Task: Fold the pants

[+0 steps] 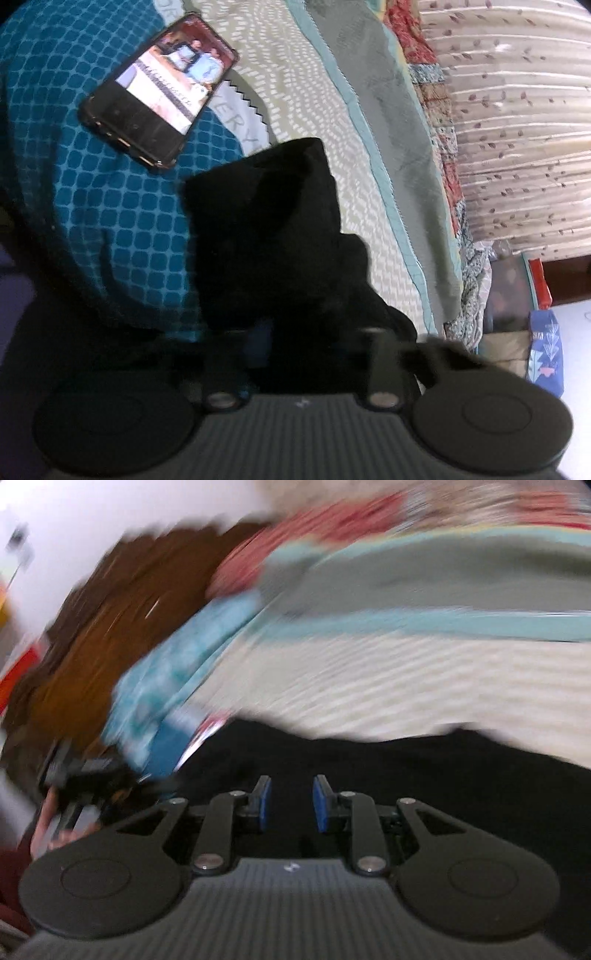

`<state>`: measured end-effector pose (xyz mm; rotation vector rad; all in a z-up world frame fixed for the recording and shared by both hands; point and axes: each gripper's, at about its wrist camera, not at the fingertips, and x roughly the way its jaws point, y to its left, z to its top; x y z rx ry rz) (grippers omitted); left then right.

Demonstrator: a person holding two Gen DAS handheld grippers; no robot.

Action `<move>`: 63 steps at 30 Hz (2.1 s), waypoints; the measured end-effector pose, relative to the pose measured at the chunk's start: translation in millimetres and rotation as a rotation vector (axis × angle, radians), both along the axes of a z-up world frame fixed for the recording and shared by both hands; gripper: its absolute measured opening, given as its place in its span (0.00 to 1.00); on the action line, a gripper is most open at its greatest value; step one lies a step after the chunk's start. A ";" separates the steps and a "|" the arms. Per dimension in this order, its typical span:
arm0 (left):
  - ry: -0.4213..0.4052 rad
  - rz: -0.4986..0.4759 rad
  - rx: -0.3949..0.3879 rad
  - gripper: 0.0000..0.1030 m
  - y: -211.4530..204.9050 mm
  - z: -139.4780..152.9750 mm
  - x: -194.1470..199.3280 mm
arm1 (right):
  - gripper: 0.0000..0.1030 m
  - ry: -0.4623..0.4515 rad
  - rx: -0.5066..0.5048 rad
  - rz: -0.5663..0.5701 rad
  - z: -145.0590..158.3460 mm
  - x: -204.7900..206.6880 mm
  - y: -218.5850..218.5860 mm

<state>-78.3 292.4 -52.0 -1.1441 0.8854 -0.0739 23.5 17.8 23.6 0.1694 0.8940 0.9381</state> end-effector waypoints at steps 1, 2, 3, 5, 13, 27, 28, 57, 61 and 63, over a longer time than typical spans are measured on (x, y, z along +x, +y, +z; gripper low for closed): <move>-0.018 0.014 -0.019 0.11 1.7 0.9 -0.7 | 0.26 0.017 -0.019 0.035 -8.0 1.6 23.1; -0.052 0.019 -0.018 0.10 2.9 6.5 -0.6 | 0.25 0.046 -0.035 0.061 -16.3 2.5 42.7; -0.092 0.013 0.001 0.10 3.3 15.2 0.2 | 0.22 0.072 -0.039 0.083 -22.9 2.0 57.3; -0.182 -0.007 0.050 0.10 0.7 35.5 7.0 | 0.15 0.092 -0.034 0.109 -27.5 -3.2 69.2; -0.496 -0.100 0.121 0.10 -12.9 86.1 30.8 | 0.13 -0.118 0.037 0.015 22.0 -20.0 58.5; -0.210 0.154 0.146 0.29 34.5 0.6 -61.5 | 0.14 -0.088 -0.137 0.118 -34.7 -22.0 117.0; -0.250 0.164 0.113 0.29 37.1 7.4 -63.7 | 0.14 -0.087 -0.117 0.106 -29.9 -21.5 115.0; -0.122 -0.233 0.443 0.19 -105.4 33.5 69.4 | 0.17 0.088 -0.086 -0.818 -57.8 -28.7 -231.1; -0.095 -0.320 0.465 0.22 -149.4 27.3 86.0 | 0.17 0.103 -0.035 -1.045 -59.7 -49.8 -300.4; -0.078 -0.360 0.485 0.24 -170.0 22.6 90.6 | 0.16 0.117 0.021 -1.143 -58.2 -67.6 -334.7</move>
